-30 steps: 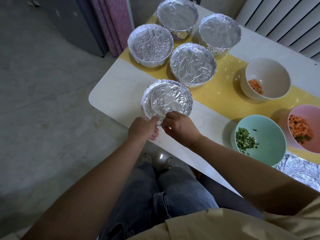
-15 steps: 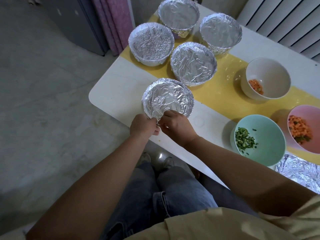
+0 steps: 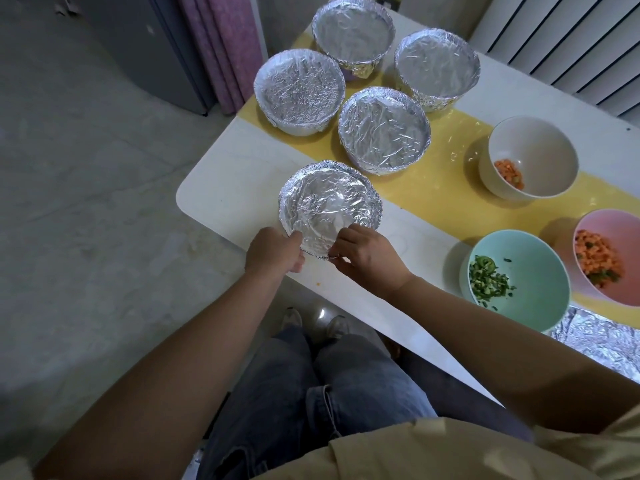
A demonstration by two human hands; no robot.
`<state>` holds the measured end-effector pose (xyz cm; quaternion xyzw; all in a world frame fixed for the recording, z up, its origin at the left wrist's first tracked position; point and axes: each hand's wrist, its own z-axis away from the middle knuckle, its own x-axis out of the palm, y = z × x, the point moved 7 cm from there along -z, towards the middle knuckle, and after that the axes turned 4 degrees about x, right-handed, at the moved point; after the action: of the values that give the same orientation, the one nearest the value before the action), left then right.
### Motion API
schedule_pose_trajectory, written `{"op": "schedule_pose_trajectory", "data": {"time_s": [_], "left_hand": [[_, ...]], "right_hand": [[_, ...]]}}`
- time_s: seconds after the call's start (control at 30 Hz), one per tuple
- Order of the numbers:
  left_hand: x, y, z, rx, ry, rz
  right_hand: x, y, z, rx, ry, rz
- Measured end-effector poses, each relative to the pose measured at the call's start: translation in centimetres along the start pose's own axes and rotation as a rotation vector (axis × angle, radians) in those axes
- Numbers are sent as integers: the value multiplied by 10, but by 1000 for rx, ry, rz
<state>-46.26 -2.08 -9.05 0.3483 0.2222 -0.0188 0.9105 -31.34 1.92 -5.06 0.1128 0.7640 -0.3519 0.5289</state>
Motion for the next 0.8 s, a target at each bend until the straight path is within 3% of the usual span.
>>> {"op": "schedule_pose_trajectory", "data": {"time_s": [0.1, 0.2, 0.43, 0.6, 0.8], "left_hand": [[21, -6, 9, -66, -75, 146], [27, -5, 10, -93, -34, 220], [24, 5, 22, -102, -129, 135], [29, 2, 17, -88, -118, 218], [15, 7, 10, -31, -134, 131]], "right_hand": [[3, -4, -3, 5, -11, -10], [6, -7, -5, 13, -21, -29], [5, -8, -8, 48, -5, -45], [8, -11, -12, 48, -15, -75], [3, -10, -7, -15, -80, -87]]}}
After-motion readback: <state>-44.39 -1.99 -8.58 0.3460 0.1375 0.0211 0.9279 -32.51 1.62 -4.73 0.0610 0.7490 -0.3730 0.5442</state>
